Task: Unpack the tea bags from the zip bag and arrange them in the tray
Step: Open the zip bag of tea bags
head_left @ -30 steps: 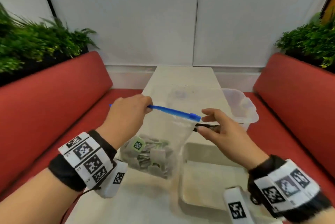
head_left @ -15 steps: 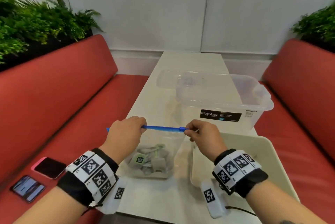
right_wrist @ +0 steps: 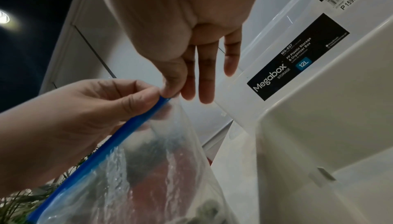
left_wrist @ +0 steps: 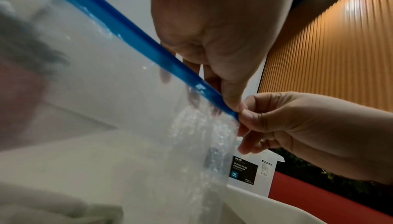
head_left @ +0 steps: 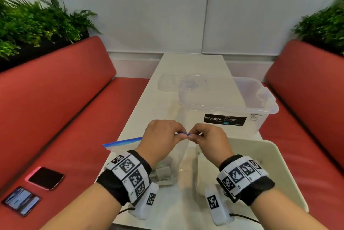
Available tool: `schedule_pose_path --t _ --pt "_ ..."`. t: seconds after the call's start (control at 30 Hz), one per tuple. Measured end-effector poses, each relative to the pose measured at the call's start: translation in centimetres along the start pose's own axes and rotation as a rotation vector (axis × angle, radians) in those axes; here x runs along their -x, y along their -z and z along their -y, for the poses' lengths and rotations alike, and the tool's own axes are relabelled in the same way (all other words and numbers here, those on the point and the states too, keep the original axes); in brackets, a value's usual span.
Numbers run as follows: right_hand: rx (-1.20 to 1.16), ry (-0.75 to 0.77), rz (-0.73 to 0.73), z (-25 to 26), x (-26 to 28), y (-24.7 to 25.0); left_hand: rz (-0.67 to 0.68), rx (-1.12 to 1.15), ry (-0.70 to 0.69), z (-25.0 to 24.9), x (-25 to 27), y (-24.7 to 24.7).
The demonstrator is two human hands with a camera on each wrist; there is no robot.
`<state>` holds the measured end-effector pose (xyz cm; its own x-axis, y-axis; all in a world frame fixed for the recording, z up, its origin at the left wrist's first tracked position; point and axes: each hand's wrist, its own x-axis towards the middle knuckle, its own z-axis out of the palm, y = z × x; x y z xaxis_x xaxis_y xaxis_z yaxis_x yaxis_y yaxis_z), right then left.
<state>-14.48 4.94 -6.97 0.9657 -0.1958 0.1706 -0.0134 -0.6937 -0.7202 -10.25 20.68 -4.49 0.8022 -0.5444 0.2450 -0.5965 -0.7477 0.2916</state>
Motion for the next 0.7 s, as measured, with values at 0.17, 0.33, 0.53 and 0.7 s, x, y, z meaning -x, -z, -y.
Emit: schedule_pose_path --t 0.17,0.33,0.53,0.7 --pt "-0.017 -0.054 -0.045 -0.6 -0.3 0.3 -0.059 -0.069 0.034 3.5 1.5 1.9" --pt "-0.018 -0.032 -0.046 -1.4 -0.5 0.4 -0.098 -0.078 0.136 8.3 4.5 3.8" --pt "-0.010 0.000 -0.041 -1.8 -0.6 0.2 -0.091 -0.073 0.225 10.9 6.6 4.6" --pt "-0.002 -0.002 -0.044 -1.7 -0.7 0.1 -0.057 -0.053 0.242 11.5 7.1 4.7"
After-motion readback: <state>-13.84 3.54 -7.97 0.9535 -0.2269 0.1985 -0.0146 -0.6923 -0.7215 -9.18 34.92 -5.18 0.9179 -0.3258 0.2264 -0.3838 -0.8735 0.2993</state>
